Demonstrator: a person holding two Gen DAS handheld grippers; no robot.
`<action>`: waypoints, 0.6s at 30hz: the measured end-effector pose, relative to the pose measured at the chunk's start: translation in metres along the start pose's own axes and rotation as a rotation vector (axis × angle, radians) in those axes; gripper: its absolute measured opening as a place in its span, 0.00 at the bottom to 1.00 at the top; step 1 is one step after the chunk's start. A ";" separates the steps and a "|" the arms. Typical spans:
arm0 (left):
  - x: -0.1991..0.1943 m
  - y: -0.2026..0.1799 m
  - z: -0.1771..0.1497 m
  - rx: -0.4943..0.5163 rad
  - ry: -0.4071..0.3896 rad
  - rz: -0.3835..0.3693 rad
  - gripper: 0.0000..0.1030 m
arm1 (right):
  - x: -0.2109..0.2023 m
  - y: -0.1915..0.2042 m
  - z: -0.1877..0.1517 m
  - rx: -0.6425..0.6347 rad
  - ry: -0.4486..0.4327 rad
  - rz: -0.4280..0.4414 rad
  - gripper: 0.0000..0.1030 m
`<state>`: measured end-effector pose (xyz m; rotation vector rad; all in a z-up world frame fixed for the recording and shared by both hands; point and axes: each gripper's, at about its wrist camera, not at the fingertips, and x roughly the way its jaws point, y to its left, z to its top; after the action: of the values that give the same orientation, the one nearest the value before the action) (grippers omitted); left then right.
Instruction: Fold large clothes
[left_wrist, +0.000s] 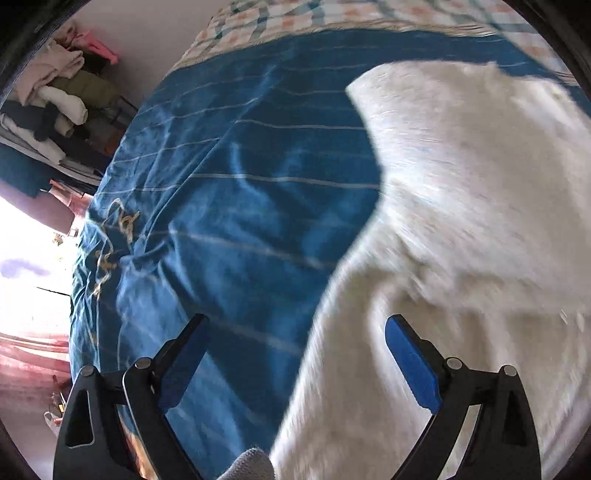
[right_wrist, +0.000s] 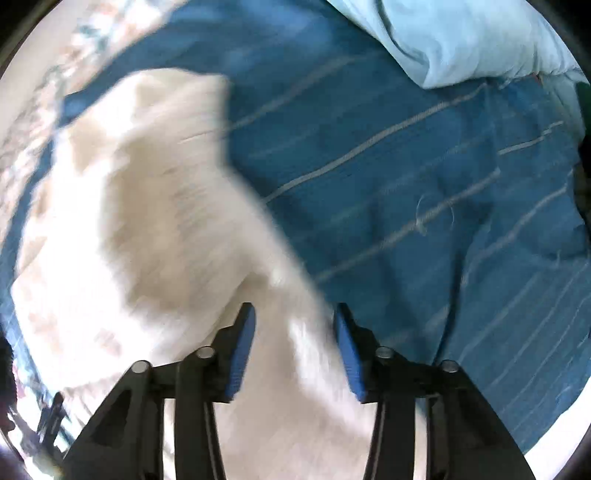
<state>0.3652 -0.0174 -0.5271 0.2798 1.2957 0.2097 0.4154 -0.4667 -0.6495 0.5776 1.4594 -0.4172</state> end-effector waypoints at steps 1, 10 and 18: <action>-0.007 -0.004 -0.008 0.009 -0.003 -0.006 0.94 | -0.005 0.012 -0.015 -0.023 0.018 0.034 0.54; 0.005 -0.024 -0.113 0.062 0.063 0.050 0.94 | 0.054 0.100 -0.159 -0.091 0.341 0.300 0.54; 0.019 -0.014 -0.122 0.063 0.028 -0.044 1.00 | 0.100 0.113 -0.246 -0.162 0.325 0.111 0.09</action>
<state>0.2524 -0.0142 -0.5787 0.3030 1.3362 0.1360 0.2933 -0.2211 -0.7403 0.6120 1.7434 -0.1176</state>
